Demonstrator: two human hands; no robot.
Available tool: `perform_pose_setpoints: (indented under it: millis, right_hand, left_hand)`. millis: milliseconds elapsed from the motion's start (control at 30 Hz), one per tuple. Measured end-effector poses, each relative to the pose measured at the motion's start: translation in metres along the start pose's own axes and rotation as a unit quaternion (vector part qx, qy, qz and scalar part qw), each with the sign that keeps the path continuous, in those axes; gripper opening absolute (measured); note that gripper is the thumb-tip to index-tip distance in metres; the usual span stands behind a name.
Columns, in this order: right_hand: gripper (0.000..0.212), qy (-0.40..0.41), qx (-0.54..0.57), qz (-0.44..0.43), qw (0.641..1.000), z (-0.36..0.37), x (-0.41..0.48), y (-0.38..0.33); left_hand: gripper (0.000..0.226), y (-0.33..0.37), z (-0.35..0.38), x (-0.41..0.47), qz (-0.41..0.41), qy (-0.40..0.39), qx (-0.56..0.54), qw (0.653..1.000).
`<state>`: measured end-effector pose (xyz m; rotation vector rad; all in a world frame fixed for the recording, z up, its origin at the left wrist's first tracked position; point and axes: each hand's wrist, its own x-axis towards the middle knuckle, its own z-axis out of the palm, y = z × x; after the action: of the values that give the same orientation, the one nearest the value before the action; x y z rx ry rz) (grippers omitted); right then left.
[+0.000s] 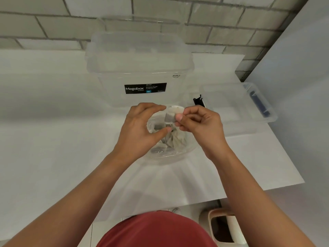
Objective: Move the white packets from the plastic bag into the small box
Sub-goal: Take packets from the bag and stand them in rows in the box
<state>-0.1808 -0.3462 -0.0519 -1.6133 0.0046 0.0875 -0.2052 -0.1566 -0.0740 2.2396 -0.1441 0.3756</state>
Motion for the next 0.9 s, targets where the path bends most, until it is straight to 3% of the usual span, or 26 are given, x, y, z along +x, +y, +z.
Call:
perform_pose_setpoints:
  millis: [100, 267, 400, 467, 600, 667, 733, 833, 900]
  right_hand:
    - [0.013, -0.022, -0.077, -0.041, 0.996, -0.003, 0.0, -0.002]
    - [0.011, -0.063, -0.222, -0.093, 0.969, -0.006, 0.0, -0.006]
    - [0.033, -0.049, -0.14, -0.003, 0.989, -0.011, -0.002, -0.008]
    - [0.026, -0.068, -0.074, 0.033, 0.994, -0.01, -0.004, -0.009]
    - [0.007, -0.054, -0.105, -0.025, 0.993, -0.012, 0.0, -0.017]
    - [0.006, -0.067, -0.226, -0.094, 0.967, -0.019, 0.004, -0.027]
    - [0.011, -0.114, -0.36, -0.146, 0.915, -0.026, 0.007, -0.04]
    - [0.017, -0.18, -0.479, -0.184, 0.839, -0.029, 0.008, -0.058]
    - [0.026, -0.186, -0.49, -0.183, 0.832, -0.03, 0.01, -0.064]
  left_hand:
    - [0.05, 0.011, -0.005, 0.005, -0.025, -0.013, -0.095, 0.995]
    - [0.012, 0.012, -0.011, 0.015, -0.075, -0.086, -0.191, 0.975]
    - [0.007, 0.018, -0.008, 0.013, -0.178, -0.033, -0.372, 0.91]
    - [0.009, 0.021, -0.005, 0.01, -0.214, -0.024, -0.428, 0.878]
    - [0.013, 0.021, 0.001, 0.007, -0.222, -0.06, -0.411, 0.882]
    - [0.019, 0.02, 0.002, 0.006, -0.196, -0.079, -0.351, 0.912]
    - [0.029, 0.019, 0.003, 0.007, -0.16, -0.104, -0.281, 0.941]
    - [0.028, 0.021, 0.007, 0.009, -0.133, -0.145, -0.265, 0.944]
    - [0.021, 0.023, 0.011, 0.01, -0.129, -0.156, -0.284, 0.937]
